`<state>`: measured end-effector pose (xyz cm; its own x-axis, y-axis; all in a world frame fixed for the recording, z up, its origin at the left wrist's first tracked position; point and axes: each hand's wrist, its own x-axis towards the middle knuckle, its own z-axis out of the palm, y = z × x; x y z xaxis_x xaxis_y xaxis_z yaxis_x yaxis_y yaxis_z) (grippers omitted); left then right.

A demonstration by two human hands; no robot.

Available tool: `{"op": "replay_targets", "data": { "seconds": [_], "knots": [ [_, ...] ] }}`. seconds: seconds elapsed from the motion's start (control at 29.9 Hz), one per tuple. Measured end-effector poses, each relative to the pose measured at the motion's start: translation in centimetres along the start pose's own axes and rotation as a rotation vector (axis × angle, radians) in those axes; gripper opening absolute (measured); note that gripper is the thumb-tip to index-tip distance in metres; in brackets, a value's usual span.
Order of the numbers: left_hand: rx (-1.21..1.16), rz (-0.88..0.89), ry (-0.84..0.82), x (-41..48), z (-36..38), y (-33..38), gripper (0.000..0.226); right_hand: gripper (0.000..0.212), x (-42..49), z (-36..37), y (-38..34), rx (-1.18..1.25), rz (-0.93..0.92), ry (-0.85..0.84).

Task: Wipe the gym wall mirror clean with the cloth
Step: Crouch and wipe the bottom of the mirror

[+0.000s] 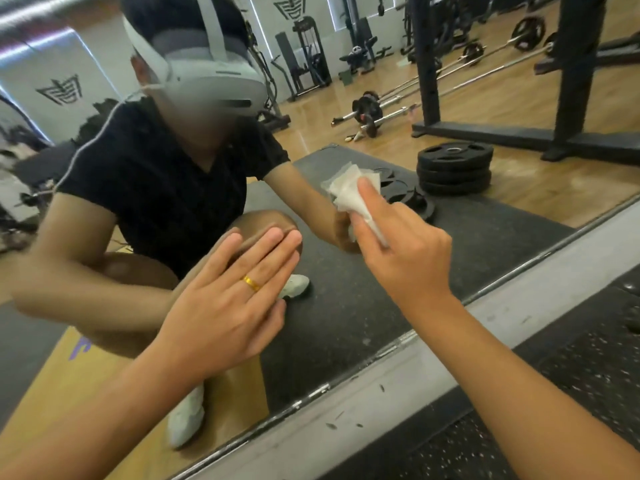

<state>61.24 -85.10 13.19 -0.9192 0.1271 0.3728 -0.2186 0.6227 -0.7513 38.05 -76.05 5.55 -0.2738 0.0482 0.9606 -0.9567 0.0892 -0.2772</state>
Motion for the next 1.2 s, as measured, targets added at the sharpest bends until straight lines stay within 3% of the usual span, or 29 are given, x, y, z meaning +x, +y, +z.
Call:
{"op": "replay_targets", "data": {
  "seconds": [0.17, 0.3, 0.43, 0.5, 0.57, 0.64, 0.7, 0.77, 0.8, 0.84, 0.87, 0.9, 0.97, 1.04, 1.1, 1.2],
  "knots": [
    [-0.026, 0.016, 0.023, -0.1, 0.0, 0.1, 0.058, 0.038, 0.7, -0.9, 0.3, 0.084, 0.204, -0.033],
    [-0.135, 0.026, 0.04, -0.5, -0.3, -0.5, 0.055, 0.038, 7.1, -0.2, -3.9, 0.17, -0.03, -0.097],
    [-0.254, -0.162, 0.178, -3.7, -2.3, -2.3, 0.045, 0.042, 9.4, 1.6, -11.5, 0.271, -0.241, -0.218],
    [-0.237, -0.24, 0.144, -7.0, -2.2, -3.8, 0.046, 0.04, 8.3, 1.7, -12.4, 0.215, -0.37, -0.246],
    [-0.167, -0.254, 0.073, -9.4, -1.7, -5.1, 0.051, 0.036, 8.1, 1.7, -9.4, 0.084, -0.365, -0.141],
    [-0.093, -0.193, 0.1, -9.9, -1.7, -5.4, 0.049, 0.035, 8.9, 1.4, -5.5, 0.002, -0.202, 0.012],
    [-0.081, -0.146, 0.157, -9.9, -1.9, -5.6, 0.045, 0.033, 9.9, 1.4, -6.3, 0.017, -0.022, 0.135],
    [-0.084, -0.145, 0.165, -9.9, -1.8, -5.6, 0.046, 0.037, 10.2, 3.0, -10.1, 0.051, -0.013, 0.171],
    [-0.093, -0.159, 0.163, -10.0, -1.9, -5.6, 0.047, 0.042, 9.9, 5.0, -12.0, 0.09, -0.08, 0.078],
    [-0.096, -0.169, 0.168, -10.1, -1.8, -5.6, 0.047, 0.049, 9.9, 7.4, -13.9, 0.055, -0.144, -0.142],
    [-0.104, -0.172, 0.177, -10.2, -1.8, -5.5, 0.046, 0.059, 9.0, 10.0, -14.4, -0.072, -0.221, -0.251],
    [-0.112, -0.172, 0.183, -10.1, -1.9, -5.5, 0.045, 0.066, 8.0, 12.3, -14.2, -0.107, -0.281, -0.32],
    [-0.111, -0.176, 0.18, -9.9, -2.2, -5.5, 0.045, 0.057, 7.9, 10.5, -11.9, -0.055, -0.328, -0.42],
    [-0.097, -0.188, 0.172, -9.9, -2.2, -5.5, 0.046, 0.034, 9.1, 5.2, -8.8, -0.013, -0.28, -0.228],
    [-0.107, -0.187, 0.171, -9.8, -2.3, -5.4, 0.046, 0.031, 9.3, 0.1, -5.2, -0.056, -0.208, 0.031],
    [-0.114, -0.197, 0.174, -10.0, -2.0, -5.2, 0.044, 0.036, 9.1, 0.5, -6.8, 0.012, -0.01, -0.016]
  ]
}}
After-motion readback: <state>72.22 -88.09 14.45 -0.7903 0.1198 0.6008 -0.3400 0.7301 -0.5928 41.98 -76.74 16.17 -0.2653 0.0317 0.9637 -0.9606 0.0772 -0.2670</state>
